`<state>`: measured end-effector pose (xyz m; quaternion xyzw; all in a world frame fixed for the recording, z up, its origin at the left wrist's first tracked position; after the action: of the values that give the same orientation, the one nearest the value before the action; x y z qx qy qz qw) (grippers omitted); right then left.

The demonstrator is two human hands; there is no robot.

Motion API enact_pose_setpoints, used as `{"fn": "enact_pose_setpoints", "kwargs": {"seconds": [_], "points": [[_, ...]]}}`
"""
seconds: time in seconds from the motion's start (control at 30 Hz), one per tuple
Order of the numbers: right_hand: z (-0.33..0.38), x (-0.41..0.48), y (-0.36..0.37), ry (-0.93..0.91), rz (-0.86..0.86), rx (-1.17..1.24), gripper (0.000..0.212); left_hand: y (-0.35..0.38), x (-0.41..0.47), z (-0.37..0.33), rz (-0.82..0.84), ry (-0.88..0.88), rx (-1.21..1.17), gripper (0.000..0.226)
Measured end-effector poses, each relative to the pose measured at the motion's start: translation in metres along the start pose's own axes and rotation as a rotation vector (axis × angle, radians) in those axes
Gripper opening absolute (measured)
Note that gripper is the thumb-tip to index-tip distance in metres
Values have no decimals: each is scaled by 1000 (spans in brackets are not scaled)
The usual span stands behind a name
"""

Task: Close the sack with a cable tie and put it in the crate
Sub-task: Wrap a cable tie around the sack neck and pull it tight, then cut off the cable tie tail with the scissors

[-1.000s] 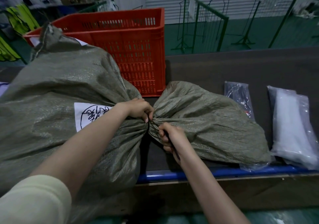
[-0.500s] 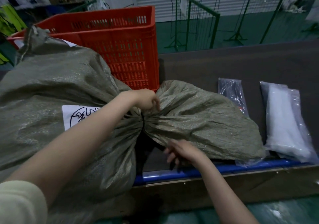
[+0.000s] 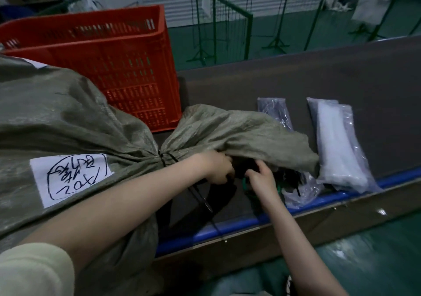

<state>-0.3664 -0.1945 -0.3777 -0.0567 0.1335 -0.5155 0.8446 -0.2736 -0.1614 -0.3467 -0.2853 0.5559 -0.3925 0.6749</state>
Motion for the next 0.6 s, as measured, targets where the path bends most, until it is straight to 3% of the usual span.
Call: {"fn": "enact_pose_setpoints", "kwargs": {"seconds": [0.1,0.3,0.43,0.6], "points": [[16,7,-10,-155,-31,-225,43,-10,8,32,-128,-127,76,56],[-21,13,-3,-10,15,-781,58,-34,9,61,-234,-279,-315,68],[-29,12,-15,52,-73,-889,70,-35,11,62,-193,-308,-433,77],[-37,19,-28,150,-12,-786,59,-29,17,60,-160,-337,-478,75]]}}
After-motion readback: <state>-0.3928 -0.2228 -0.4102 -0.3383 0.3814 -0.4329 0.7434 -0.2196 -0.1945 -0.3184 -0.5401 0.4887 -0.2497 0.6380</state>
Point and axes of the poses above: each hand's wrist, its own x-axis towards the middle knuckle, its own y-axis out of the palm, z = x × y, the point moved 8 cm from there along x, towards the middle knuckle, and after that the axes turned 10 degrees about -y, right-handed, at the moved point
